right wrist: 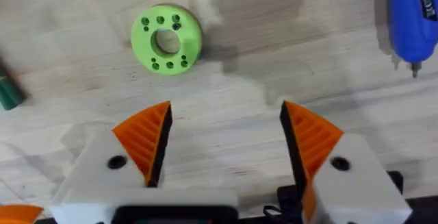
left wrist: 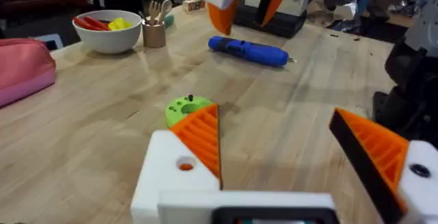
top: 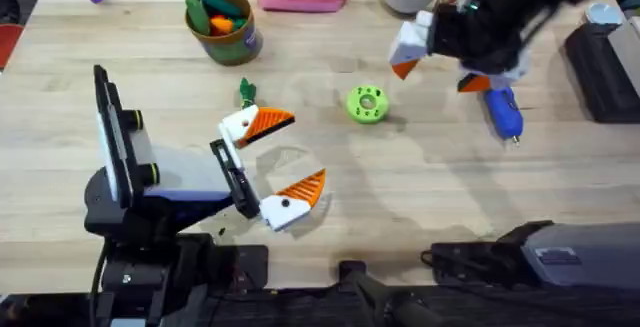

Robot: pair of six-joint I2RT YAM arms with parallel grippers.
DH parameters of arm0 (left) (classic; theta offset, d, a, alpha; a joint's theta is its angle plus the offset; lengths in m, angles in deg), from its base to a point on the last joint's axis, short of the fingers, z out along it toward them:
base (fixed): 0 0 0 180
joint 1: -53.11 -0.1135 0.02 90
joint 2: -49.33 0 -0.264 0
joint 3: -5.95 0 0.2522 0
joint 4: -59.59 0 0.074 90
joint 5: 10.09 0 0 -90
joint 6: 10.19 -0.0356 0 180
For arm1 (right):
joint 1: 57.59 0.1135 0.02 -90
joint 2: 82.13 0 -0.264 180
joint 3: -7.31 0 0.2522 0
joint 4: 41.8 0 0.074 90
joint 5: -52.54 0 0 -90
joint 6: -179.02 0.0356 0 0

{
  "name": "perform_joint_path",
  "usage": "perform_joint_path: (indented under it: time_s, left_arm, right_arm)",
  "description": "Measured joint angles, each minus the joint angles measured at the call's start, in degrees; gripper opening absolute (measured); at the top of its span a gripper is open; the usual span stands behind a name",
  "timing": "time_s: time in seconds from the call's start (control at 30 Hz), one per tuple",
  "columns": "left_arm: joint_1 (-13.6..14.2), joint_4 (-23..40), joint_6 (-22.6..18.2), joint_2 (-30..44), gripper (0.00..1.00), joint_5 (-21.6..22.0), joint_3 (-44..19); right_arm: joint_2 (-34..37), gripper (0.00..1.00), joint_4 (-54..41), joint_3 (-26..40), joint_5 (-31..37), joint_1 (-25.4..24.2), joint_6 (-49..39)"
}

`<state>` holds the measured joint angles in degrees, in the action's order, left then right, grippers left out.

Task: Pick up the gripper from the table and insert it into the empty holder that is missing its gripper. Then pick up a screw, insert it into the mounting hole, and use the screwdriver to tighten it. Finally, clean up the table by picking up the vegetable and placing it into the bucket.

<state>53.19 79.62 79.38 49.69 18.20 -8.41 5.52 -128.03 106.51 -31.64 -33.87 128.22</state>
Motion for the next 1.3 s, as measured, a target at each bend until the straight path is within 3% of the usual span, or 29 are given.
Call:
perform_joint_path:
  time_s: [0.17, 0.3, 0.6, 0.97, 1.3]
  left_arm:
    - [0.00, 0.00, 0.00, 0.00, 0.985, 0.00, 0.00]
    - [0.00, 0.00, 0.00, 0.00, 0.985, 0.00, 0.00]
    - [0.00, 0.00, 0.00, 0.00, 0.985, -0.01, 0.00]
    - [0.00, 0.00, 0.00, 0.00, 0.985, 0.00, 0.00]
    - [0.00, 0.00, 0.00, 0.00, 0.985, 0.00, 0.00]
  right_arm:
    - [7.73, 0.901, -1.82, 9.22, -0.43, -0.05, 2.43]
    - [10.25, 0.901, -1.35, 11.51, -1.01, -0.05, 4.21]
    - [15.06, 0.890, 3.25, 11.01, -3.83, -0.05, 9.09]
    - [15.08, 0.890, 9.33, 2.65, -5.59, -0.05, 10.51]
    - [18.80, 0.883, 13.25, 2.13, -5.72, -0.05, 12.85]
